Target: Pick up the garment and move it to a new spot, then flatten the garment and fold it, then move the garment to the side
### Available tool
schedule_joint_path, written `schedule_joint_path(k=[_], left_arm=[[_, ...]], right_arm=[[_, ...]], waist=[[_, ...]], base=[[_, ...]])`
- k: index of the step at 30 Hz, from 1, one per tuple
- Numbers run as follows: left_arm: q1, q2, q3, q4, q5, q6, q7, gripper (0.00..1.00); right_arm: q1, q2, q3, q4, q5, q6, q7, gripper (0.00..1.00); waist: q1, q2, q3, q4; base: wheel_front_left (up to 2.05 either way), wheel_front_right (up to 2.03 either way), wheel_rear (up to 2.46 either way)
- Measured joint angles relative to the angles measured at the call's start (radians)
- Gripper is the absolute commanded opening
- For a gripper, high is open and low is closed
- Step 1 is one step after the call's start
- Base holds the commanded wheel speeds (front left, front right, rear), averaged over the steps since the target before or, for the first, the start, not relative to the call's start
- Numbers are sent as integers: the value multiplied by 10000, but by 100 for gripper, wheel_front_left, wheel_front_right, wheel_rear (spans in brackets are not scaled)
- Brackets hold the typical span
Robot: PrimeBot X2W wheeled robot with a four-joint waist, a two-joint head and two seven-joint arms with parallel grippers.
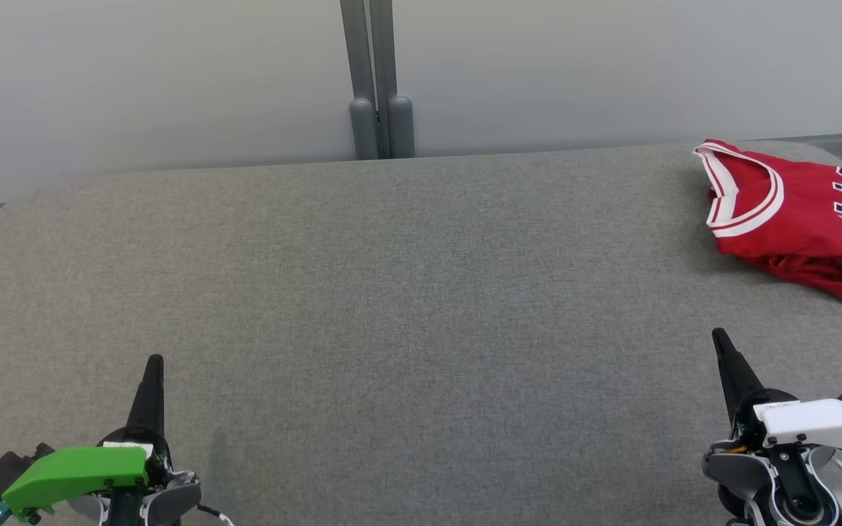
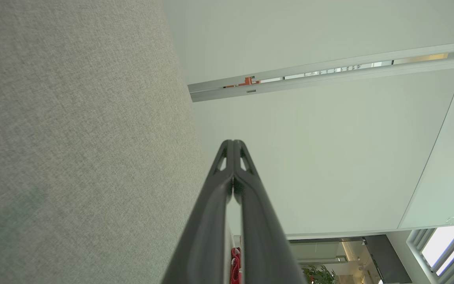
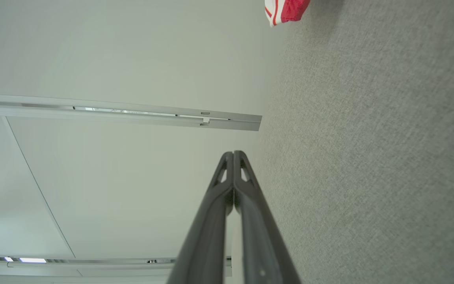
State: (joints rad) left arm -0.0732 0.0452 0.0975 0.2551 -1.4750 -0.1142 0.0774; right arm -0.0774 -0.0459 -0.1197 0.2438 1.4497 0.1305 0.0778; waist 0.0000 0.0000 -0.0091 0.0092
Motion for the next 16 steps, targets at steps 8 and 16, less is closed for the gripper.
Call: schedule_joint_path(k=[8,16], left_arm=[[-105,4,59,-33,-529,-46,144,0],[-216,8,117,-67,-1041,-102,282,0]], right_arm=[[-105,-10,21,4,631,0,153,0],[-202,-15,38,6,1254,0,280,0]], waist=[[0,0,46,-34],[0,0,94,-70]], base=[[0,0,0],[0,0,0]])
